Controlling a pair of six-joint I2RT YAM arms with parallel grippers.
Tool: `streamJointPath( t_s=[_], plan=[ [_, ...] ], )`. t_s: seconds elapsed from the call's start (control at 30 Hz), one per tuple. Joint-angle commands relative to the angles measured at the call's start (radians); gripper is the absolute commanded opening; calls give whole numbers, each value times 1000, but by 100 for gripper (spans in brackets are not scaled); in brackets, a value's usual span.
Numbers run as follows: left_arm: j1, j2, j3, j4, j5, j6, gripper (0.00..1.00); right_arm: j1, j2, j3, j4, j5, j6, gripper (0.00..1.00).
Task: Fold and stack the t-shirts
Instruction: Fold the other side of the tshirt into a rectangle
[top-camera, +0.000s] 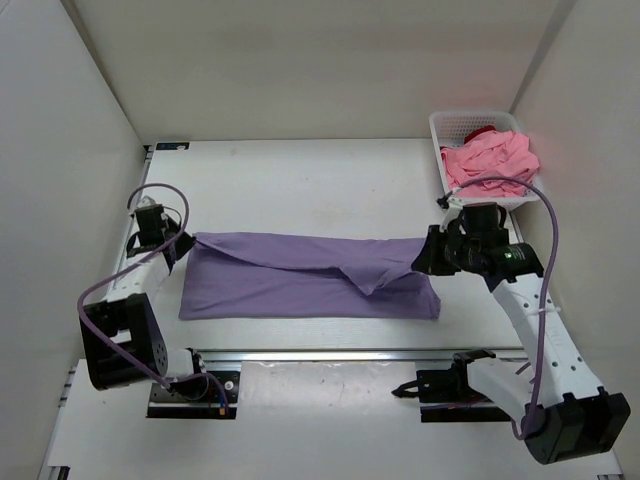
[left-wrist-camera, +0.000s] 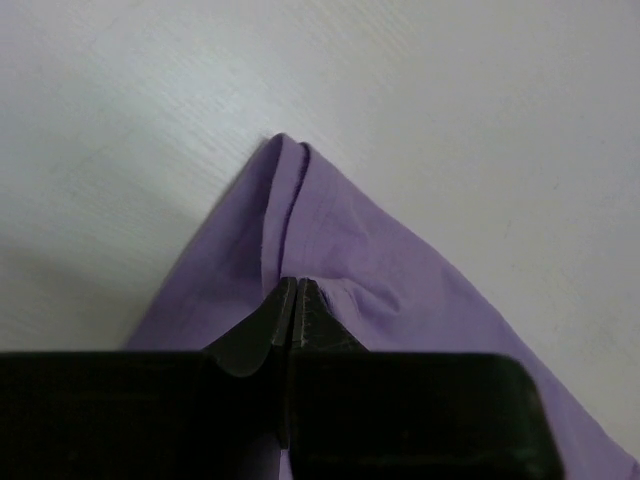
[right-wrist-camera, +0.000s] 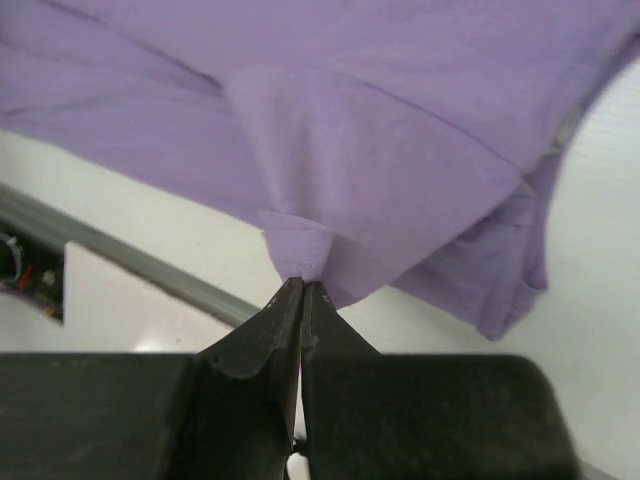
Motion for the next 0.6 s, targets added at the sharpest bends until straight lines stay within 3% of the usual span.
streamJointPath(
  t_s=[0.0,0.13,0.27,0.4,0.47,0.5,0.57],
  plan=[
    [29,-38,-63,-16,-67,-9,1,-79,-24,-72,-10,49,-3,0],
    [77,6,-71,-31,0,-55,23,-118,-1,-156,-14,123,-6,0],
    [39,-94,-69,1,-61,-90,35,-106,71,-139,-20,204,-5,0],
    [-56,-189,-28,4,-146,-58,25,-75,139,-135,-39,264,-5,4],
    [-134,-206,-19,9,-156,-38,19,-49,127,-141,-31,333,6,22],
    [-162,-209,-9,12,-125,-31,14,-31,116,-127,-21,350,12,27],
    [-348,-208,-5,18,-97,-18,13,3,85,-95,-7,388,26,32]
  ],
)
